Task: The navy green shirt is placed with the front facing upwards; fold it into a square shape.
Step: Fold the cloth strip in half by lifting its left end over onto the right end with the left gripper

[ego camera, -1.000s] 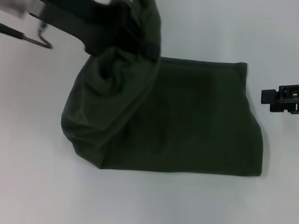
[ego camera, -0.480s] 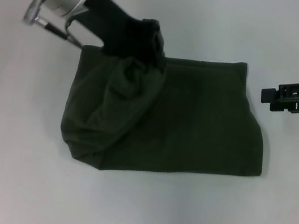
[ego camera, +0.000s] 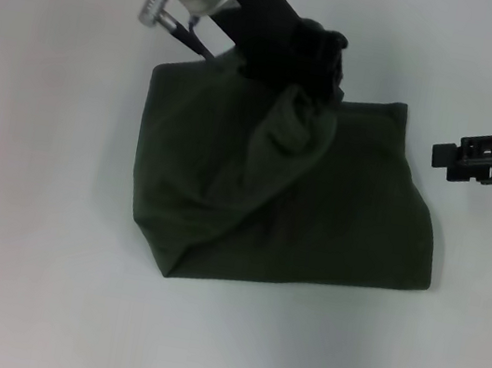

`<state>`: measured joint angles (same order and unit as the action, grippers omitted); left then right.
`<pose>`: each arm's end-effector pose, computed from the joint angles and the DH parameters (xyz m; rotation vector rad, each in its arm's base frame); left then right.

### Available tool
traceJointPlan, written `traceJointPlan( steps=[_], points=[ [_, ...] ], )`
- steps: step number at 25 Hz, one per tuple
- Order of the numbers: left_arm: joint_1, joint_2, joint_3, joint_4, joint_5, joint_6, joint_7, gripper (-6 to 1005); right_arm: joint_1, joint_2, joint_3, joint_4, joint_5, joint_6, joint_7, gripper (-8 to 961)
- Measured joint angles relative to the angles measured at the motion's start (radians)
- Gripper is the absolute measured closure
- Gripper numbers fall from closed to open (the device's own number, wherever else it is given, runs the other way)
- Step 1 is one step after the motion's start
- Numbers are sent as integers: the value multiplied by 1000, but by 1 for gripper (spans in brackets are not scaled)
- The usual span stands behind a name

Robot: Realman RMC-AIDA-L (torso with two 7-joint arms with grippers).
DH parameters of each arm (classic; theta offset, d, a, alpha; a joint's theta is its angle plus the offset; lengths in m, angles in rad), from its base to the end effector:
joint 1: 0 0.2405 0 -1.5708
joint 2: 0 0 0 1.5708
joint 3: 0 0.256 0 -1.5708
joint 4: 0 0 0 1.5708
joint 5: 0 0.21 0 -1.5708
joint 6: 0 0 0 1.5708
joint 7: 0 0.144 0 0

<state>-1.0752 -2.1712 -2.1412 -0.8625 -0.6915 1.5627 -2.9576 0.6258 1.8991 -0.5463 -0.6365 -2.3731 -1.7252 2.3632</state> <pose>-0.0705 0.3908 -0.0538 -2.5698 -1.7339 0.1067 0.2937 0.3353 0.0648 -2.3783 1.9428 0.3714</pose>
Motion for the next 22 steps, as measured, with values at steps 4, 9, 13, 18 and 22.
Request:
traceJointPlan(
  steps=[4,9,13,18,22],
  points=[
    [10,-1,28,57,-34,-65,2,949,-2,1,-5,0,0,11,0,339],
    [17,0,38,107,-59,-109,15,949,-4,4,-6,0,0,16,1,340],
    [23,-1,67,98,-106,-110,16,949,-4,4,-8,0,0,20,1,340],
    [15,5,75,48,-166,-76,18,950,0,5,-10,1,-1,31,1,339],
    [7,16,48,33,-177,-42,20,950,3,5,-21,1,-1,32,1,339]
  ],
)
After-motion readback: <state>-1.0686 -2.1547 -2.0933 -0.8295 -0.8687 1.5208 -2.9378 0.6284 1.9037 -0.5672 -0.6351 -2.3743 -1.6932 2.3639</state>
